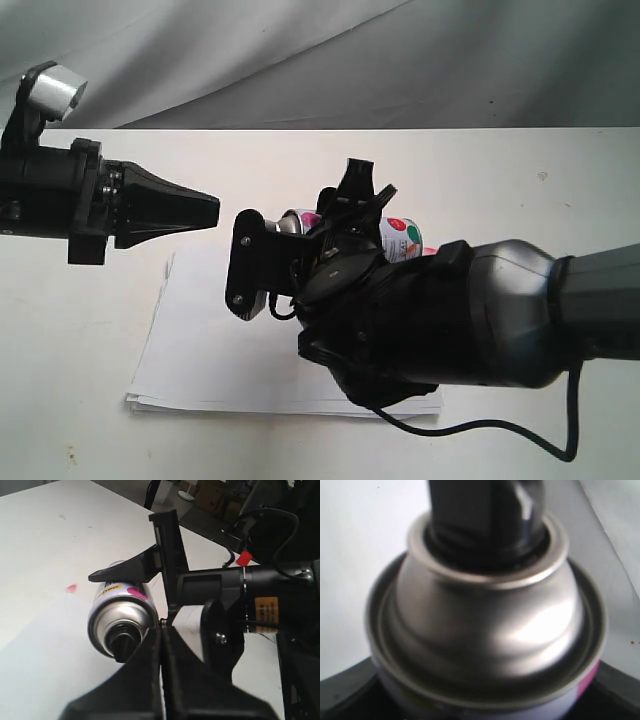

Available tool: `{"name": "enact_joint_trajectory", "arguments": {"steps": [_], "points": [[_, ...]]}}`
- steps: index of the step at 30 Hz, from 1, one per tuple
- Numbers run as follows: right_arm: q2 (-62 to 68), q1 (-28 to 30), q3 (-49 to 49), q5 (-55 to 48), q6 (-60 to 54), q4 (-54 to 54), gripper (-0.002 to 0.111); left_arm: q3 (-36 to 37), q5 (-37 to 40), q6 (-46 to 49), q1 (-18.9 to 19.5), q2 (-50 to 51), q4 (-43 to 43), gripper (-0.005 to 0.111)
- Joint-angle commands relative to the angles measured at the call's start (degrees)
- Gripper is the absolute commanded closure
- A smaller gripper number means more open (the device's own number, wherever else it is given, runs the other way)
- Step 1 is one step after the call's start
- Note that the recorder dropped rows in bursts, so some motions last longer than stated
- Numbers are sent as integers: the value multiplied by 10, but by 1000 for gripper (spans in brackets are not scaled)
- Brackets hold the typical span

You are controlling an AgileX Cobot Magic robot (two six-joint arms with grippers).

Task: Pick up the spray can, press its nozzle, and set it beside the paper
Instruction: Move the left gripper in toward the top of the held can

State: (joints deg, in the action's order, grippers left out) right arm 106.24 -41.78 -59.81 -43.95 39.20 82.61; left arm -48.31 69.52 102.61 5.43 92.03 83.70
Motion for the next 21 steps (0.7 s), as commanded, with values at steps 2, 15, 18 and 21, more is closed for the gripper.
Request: {"name": "enact_joint_trajectory", "arguments": {"steps": [2,15,18,21], "points": [[-5,-2,-7,-15,3,14,108,3,-44,5,-4,3,0,107],[-5,-2,-7,-17,3,12,108,3,-41,13,-35,65,20,107],[-5,-2,-7,-17,3,8,108,3,-47,15,-35,68,32,107],[-5,-2,-7,-17,3,7,108,0,-45,25,-35,84,43,107]]}}
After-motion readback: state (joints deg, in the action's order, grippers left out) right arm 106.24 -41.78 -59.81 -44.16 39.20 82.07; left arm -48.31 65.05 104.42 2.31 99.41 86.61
